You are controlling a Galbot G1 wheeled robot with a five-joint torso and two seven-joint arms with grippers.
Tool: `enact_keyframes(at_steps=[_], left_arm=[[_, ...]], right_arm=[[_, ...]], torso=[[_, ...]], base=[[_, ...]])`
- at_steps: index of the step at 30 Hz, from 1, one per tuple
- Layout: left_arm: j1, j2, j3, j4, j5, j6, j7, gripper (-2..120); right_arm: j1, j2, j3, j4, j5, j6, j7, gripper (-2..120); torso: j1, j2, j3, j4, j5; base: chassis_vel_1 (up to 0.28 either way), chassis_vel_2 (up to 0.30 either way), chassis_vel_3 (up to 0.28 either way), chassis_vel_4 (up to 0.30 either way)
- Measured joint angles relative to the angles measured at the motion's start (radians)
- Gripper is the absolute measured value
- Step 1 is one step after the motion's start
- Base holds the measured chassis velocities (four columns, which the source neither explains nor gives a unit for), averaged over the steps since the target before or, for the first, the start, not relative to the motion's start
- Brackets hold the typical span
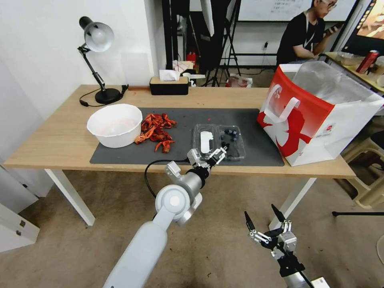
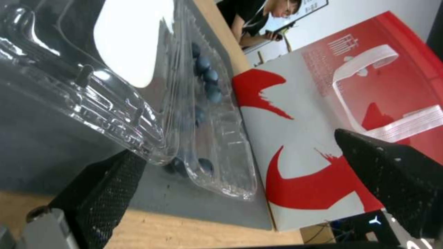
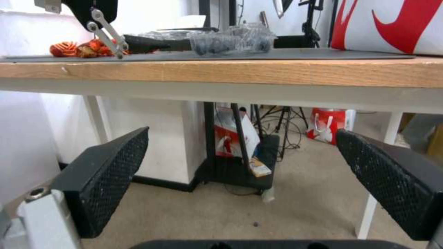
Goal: Close the takeout container lid, then place the container into the takeout bag.
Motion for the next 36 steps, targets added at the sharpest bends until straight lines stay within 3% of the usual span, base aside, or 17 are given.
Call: enact_keyframes(at_steps=[23, 36], left_arm=[[-0.001, 0.036, 0.004, 0.003, 0.091, -0.056, 0.170, 100], [-0.034, 0.048, 0.004, 0.042, 0.104, -0.080, 0.253, 100]], right_arm=[[-0.009, -0.003, 0.001, 0.004, -0.001, 0.006, -0.004, 100], [-0.012, -0.003, 0.001, 0.001, -0.002, 0.011, -0.005, 100]], torso=[[0.000, 0.000, 0.000, 0.0000, 0.0000], [0.000, 0.000, 0.000, 0.0000, 0.0000]], base=[[0.000, 0.000, 0.000, 0.000], [0.000, 0.000, 0.000, 0.000]])
